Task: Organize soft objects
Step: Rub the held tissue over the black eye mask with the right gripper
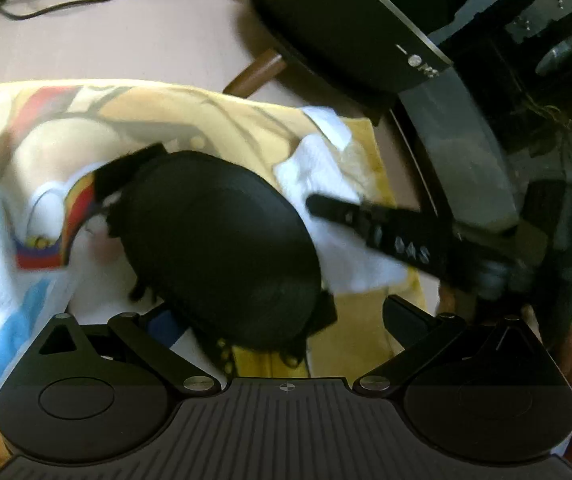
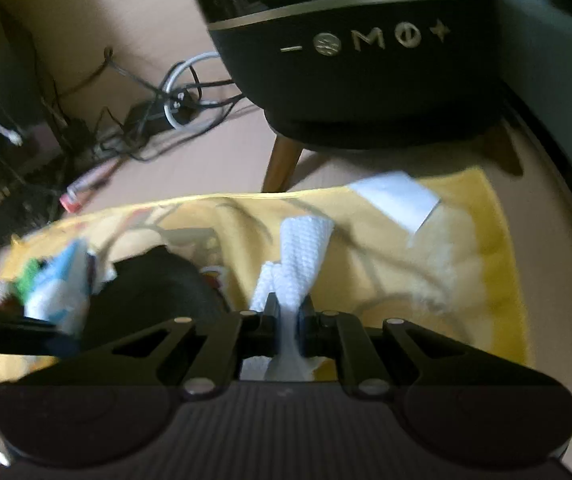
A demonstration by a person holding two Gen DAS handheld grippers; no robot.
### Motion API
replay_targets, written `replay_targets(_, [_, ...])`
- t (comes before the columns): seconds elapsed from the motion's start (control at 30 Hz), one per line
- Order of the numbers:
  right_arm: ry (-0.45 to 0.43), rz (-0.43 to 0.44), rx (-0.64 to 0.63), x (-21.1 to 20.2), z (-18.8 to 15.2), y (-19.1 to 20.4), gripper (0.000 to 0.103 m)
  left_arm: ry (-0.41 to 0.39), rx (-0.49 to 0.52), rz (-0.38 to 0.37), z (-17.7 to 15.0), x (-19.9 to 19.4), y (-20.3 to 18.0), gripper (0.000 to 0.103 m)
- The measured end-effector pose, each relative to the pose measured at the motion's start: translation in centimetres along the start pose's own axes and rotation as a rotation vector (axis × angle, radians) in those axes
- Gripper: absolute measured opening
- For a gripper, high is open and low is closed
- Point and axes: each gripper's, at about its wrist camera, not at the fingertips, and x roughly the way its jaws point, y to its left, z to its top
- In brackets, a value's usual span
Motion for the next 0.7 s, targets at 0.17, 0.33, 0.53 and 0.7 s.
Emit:
replay_targets(0.17, [-0.087,0.073,0.033,-1.8,-0.1,0.9,0.010,-0.041,-0.056,-0.046,0.9,-0.3,0.5,0.103])
replay_targets(0.33, [-0.070,0.273,0.041,-2.7,-0.2,2.6,0.008,-0.066,-0.119,-0.044,0.3,-2.0,2.1,0.103])
replay_targets(0.53, [0.069,0.299,0.064,-0.5,-1.4,2.6,0.008,-0.035,-0.103,0.027,-1.0,-0.9,2.0,0.103])
replay_targets(0.7, [0.097,0.166,-0.027,-0.8,-2.7,2.5,0.008,-0.035,-0.093,0.062,-1.2,-0.9,1.3,0.103])
